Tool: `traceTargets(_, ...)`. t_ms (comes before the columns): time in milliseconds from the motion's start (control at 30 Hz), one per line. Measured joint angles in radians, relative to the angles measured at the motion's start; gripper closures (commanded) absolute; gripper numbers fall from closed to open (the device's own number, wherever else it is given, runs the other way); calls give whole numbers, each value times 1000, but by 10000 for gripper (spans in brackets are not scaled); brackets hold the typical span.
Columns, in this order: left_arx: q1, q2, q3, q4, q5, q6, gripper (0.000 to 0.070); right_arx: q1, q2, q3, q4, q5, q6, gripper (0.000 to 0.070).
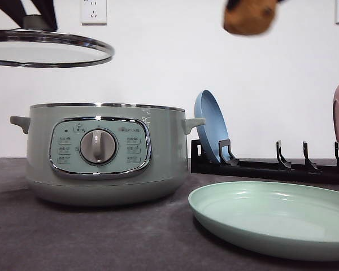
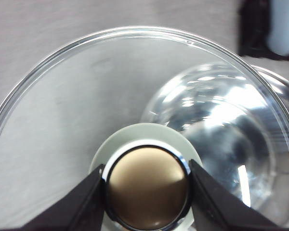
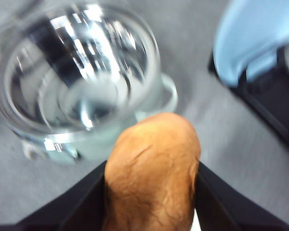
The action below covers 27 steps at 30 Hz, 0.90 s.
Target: Transfer potato from steamer to green plate
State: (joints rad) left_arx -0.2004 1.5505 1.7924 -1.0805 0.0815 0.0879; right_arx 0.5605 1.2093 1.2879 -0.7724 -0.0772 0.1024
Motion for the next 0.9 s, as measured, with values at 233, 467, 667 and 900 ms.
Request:
traceTargets(233,-67,0,0,0,1,0,698,-1,-138,-294,122,1,82,542)
traceTargets(467,-104,0,0,0,2,0,698,-1,-151,-499,251,2,152,542)
traceTargets(667,-113,0,0,0,2,0,698,0,-141,-642,389,2,193,542)
traceTargets(900,-122,0,0,-1,2,0,698,0,-56,-729,513,3,226,542)
